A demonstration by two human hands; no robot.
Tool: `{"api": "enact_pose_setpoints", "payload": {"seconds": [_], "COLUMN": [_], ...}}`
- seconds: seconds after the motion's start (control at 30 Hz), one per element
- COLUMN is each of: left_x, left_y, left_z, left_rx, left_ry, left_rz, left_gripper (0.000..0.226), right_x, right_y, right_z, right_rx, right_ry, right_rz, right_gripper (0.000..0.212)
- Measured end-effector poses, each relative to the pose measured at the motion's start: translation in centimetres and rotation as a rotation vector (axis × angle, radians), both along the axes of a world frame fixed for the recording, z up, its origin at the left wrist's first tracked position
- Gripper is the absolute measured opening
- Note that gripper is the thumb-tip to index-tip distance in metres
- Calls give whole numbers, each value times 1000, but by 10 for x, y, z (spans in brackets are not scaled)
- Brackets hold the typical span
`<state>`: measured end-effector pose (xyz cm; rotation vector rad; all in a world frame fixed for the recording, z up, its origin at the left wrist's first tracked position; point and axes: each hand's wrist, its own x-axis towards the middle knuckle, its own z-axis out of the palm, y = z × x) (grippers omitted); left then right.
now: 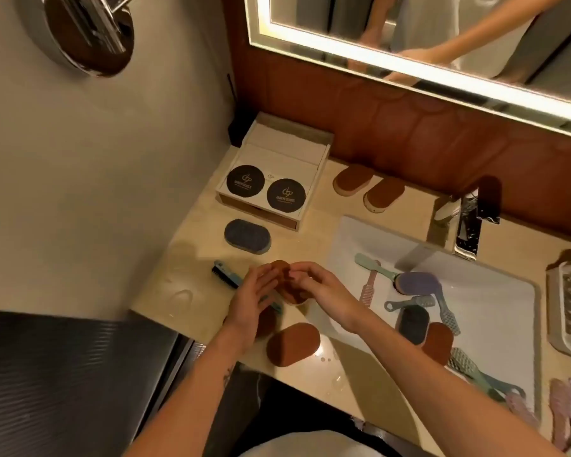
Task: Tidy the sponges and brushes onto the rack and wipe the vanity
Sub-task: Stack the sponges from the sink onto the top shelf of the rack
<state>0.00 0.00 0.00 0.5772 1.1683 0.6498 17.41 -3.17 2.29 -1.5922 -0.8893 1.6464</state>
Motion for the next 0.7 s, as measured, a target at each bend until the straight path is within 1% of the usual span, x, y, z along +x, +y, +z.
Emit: {"api": "enact_pose_setpoints", "payload": {"seconds": [0.07,0.13,0.2,0.27,0.33,0.4,0.47,0.53,0.6,0.63,0.7], "left_x": [-3,-8,-16,-26,-36,-45,-52,-56,-58,-60,-62], "left_y": [1,-3,-6,-10,-17,-22,-28,-31,-34,-36,-38], "left_z": [-5,-8,-11,-15,-21,-32,-41,-44,-47,-49,-53], "left_rx": [22,109,206,290,377,499,563,547,534,535,514], "left_ry": [70,173,312,420,534,715,881,974,1027,1049,1087], "left_rz": [-10,-49,-117,-189,-261,-375,-517,-621,-694,-727,-777], "left_gripper": [33,23,20,21,22,24,30,41,55,62,74], "right_x": [-8,-15,-22,-30,-38,-44,-48,-50,-51,-51,-50], "right_y": [5,6,9,11,12,11,10,10,10,9,5], "right_z": [-9,-23,-37,-48,-57,-64,-68,-68,-67,-65,-63], "right_rx": [46,133,211,201,153,125,130,127,129,145,174], "right_ry": [-208,-487,-754,-903,-982,-1057,-1114,-1087,-1040,-1032,-998], "right_rz": [84,165,291,410,471,479,451,409,407,411,395], "right_gripper": [30,36,50,68,77,78,80,89,96,95,86]}}
